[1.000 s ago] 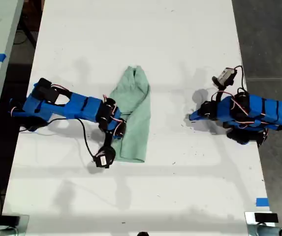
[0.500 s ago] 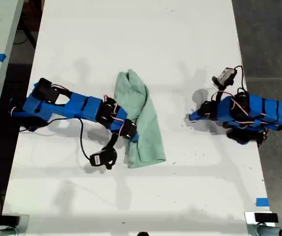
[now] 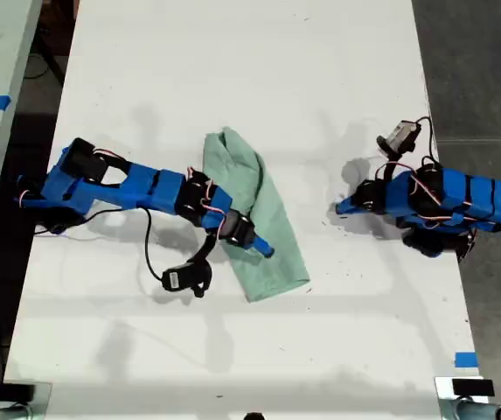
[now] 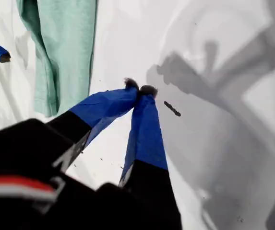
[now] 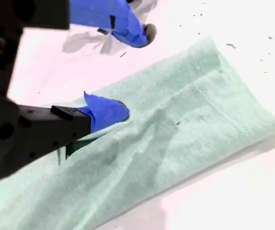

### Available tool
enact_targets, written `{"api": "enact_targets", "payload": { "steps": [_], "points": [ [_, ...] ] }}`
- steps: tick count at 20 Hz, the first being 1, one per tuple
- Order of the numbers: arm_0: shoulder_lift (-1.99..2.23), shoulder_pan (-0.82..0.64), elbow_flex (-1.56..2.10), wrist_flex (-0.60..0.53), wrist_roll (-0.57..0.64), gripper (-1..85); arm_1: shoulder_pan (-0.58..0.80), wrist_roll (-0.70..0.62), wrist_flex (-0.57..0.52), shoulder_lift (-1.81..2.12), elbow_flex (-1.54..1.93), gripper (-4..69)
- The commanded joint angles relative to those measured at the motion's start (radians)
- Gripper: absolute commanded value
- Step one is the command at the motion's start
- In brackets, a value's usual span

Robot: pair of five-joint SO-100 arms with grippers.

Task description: Fold t shirt

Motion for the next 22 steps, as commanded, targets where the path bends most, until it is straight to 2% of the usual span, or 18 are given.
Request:
{"api": "enact_targets", "payload": {
  "steps": [1, 4, 5, 6, 8, 10, 13, 15, 22],
  "points": [
    [0.138, -0.032, -0.026, 0.092, 0.020, 0.0, 0.003, 0.012, 0.006, 0.014, 0.055, 1.1],
    [0.482, -0.026, 0.137, 0.227, -0.006, -0.1, 0.003, 0.012, 0.006, 0.014, 0.055, 1.1],
    [0.649, -0.043, 0.272, 0.227, -0.012, -0.1, 0.002, 0.012, 0.006, 0.014, 0.055, 1.1],
    [0.862, -0.078, 0.492, 0.169, -0.014, -0.1, 0.002, 0.012, 0.006, 0.014, 0.055, 1.1],
    [1.373, -0.169, 1.035, -0.038, -0.012, -0.1, 0.002, 0.014, 0.006, 0.014, 0.055, 1.1],
    [1.804, -0.218, 1.473, -0.161, -0.012, -0.1, 0.005, 0.014, 0.006, 0.014, 0.055, 1.1],
    [2.292, -0.213, 1.979, -0.249, -0.029, -0.1, 0.006, 0.017, 0.006, 0.014, 0.055, 1.1],
    [2.516, -0.261, 2.232, -0.230, -0.002, -0.1, 0.006, 0.021, 0.008, 0.014, 0.055, 1.1],
    [2.510, -0.259, 2.247, -0.206, -0.046, -0.1, 0.006, 0.021, 0.008, 0.014, 0.057, 1.1]
  ]
}}
